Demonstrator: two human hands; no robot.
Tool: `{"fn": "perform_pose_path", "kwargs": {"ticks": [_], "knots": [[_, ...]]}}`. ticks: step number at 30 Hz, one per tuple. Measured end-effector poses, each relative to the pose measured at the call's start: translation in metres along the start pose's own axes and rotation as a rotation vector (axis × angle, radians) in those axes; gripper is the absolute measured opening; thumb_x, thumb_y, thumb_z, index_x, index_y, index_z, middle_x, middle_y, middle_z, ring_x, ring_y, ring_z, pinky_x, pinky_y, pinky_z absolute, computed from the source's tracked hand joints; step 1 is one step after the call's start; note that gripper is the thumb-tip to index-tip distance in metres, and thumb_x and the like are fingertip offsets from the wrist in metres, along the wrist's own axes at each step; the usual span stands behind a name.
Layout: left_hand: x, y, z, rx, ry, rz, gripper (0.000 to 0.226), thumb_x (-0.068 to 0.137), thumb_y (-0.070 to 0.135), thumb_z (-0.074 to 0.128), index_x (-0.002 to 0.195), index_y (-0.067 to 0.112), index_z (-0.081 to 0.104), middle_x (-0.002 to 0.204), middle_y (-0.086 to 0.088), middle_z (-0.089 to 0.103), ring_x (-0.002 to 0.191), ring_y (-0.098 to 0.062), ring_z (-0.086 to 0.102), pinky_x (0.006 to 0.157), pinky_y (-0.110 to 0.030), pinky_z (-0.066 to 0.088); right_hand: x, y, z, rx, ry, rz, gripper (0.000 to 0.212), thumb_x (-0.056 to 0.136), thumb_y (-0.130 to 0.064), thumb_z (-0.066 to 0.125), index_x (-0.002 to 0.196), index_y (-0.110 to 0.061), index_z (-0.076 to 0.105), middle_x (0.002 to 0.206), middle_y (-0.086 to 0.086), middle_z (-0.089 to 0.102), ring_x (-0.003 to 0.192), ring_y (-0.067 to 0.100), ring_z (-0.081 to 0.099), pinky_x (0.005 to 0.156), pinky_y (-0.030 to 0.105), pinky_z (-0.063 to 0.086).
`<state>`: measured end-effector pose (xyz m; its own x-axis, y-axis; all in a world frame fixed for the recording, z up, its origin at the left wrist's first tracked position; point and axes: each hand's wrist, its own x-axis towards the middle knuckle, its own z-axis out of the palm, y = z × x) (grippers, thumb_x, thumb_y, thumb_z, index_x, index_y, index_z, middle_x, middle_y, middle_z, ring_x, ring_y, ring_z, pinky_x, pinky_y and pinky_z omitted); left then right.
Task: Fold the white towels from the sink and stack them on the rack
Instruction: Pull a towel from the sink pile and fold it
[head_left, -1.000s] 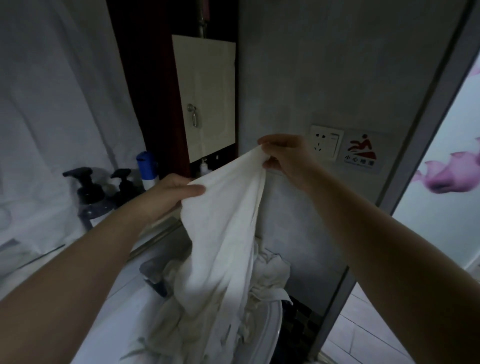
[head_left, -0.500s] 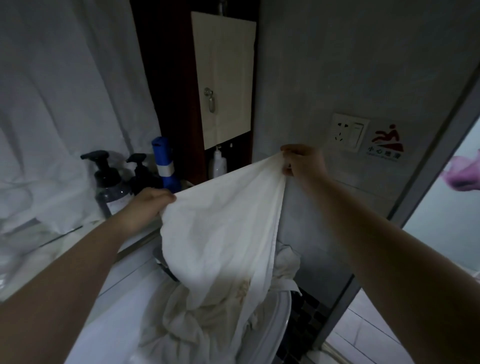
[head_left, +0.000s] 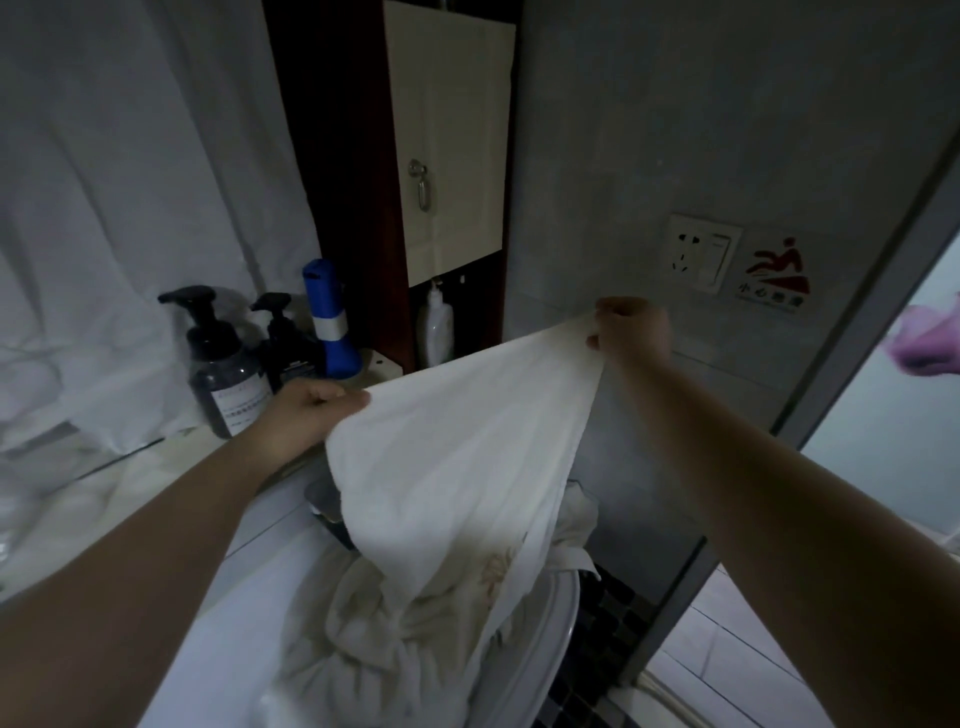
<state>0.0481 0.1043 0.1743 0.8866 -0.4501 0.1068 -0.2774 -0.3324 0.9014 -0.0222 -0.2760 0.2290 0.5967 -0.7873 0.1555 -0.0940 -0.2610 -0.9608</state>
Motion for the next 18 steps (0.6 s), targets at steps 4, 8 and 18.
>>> {"fn": "perform_pose_path", "kwargs": {"ticks": [4, 8, 18], "knots": [[0.004, -0.002, 0.001, 0.207, -0.074, 0.036, 0.044, 0.086, 0.047, 0.073, 0.057, 0.015, 0.064, 0.061, -0.005, 0.062, 0.061, -0.009, 0.056, 0.068, -0.032, 0.041, 0.007, 0.003, -0.008, -0.02, 0.081, 0.008, 0.031, 0.091, -0.013, 0.051, 0.106, -0.023, 0.076, 0.098, 0.007, 0.075, 0.078, 0.021, 0.074, 0.071, 0.032, 0.063], [0.005, -0.008, 0.0, 0.408, 0.065, -0.004, 0.044, 0.083, 0.061, 0.068, 0.052, 0.03, 0.065, 0.049, 0.011, 0.058, 0.051, -0.001, 0.055, 0.058, -0.027, 0.037, 0.008, 0.009, -0.008, -0.037, 0.117, 0.008, 0.033, 0.091, -0.011, 0.049, 0.108, -0.021, 0.076, 0.104, 0.011, 0.075, 0.088, 0.026, 0.073, 0.081, 0.041, 0.062], [0.005, -0.014, -0.004, 0.305, 0.166, -0.087, 0.051, 0.082, 0.058, 0.071, 0.051, 0.019, 0.06, 0.05, 0.001, 0.057, 0.046, -0.001, 0.053, 0.059, -0.028, 0.038, 0.015, 0.012, -0.018, -0.051, 0.145, 0.047, 0.032, 0.088, -0.009, 0.051, 0.105, -0.019, 0.077, 0.102, 0.011, 0.075, 0.095, 0.027, 0.072, 0.087, 0.04, 0.06]]}}
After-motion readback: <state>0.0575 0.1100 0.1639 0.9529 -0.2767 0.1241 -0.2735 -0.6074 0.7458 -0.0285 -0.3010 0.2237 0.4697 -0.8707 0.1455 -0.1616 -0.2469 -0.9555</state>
